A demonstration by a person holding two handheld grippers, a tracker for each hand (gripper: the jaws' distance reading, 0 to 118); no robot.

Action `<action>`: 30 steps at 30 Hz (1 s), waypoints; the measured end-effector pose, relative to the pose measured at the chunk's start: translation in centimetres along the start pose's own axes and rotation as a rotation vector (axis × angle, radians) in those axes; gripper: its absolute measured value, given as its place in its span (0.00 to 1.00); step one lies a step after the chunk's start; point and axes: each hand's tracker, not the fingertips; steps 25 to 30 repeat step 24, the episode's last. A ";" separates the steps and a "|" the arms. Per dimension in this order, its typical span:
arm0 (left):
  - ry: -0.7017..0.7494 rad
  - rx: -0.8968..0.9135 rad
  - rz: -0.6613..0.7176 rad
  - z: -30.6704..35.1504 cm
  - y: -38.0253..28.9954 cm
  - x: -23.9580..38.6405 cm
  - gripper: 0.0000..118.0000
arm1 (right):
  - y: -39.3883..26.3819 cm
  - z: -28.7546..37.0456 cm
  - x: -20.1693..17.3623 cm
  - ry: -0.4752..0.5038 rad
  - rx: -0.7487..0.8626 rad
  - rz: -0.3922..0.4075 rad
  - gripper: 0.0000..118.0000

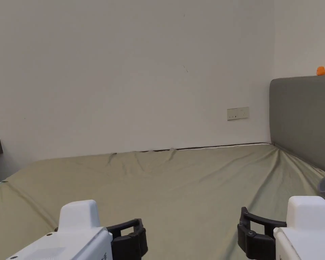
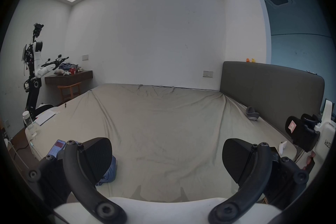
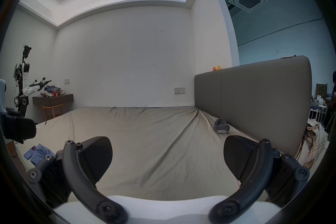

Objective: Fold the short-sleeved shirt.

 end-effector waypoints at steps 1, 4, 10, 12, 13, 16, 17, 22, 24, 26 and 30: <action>0.011 0.006 -0.009 0.1 0.2 0.1 1.00 | 0.0 -0.1 0.0 0.004 -0.003 -0.002 1.00; 0.028 0.043 -0.052 0.3 0.6 0.7 1.00 | 0.1 -0.3 0.0 0.011 -0.008 -0.017 1.00; -0.028 0.015 -0.084 0.4 1.6 1.5 1.00 | 0.3 -0.5 0.0 0.009 0.002 -0.005 1.00; -0.032 0.021 -0.098 0.5 1.9 1.9 1.00 | 0.4 -0.7 0.1 0.013 0.002 0.005 1.00; -0.038 0.023 -0.098 0.6 2.1 2.0 1.00 | 0.5 -0.7 0.1 0.013 0.001 0.008 1.00; -0.075 0.038 -0.080 0.4 2.5 2.0 1.00 | 0.7 -1.0 0.3 0.018 -0.007 0.004 1.00; -0.080 0.032 -0.075 0.2 2.6 2.0 1.00 | 0.8 -1.1 0.4 0.022 -0.009 -0.002 1.00; -0.069 0.009 -0.063 -0.7 2.2 1.9 1.00 | 0.9 -1.8 1.0 0.021 -0.018 -0.025 1.00; -0.064 0.000 -0.053 -1.1 1.9 1.7 1.00 | 0.7 -2.0 1.1 0.013 -0.044 -0.049 1.00; -0.064 0.000 -0.053 -1.1 1.9 1.7 1.00 | 0.7 -2.0 1.1 0.013 -0.044 -0.049 1.00; -0.064 0.000 -0.053 -1.1 1.9 1.7 1.00 | 0.7 -2.0 1.1 0.013 -0.044 -0.049 1.00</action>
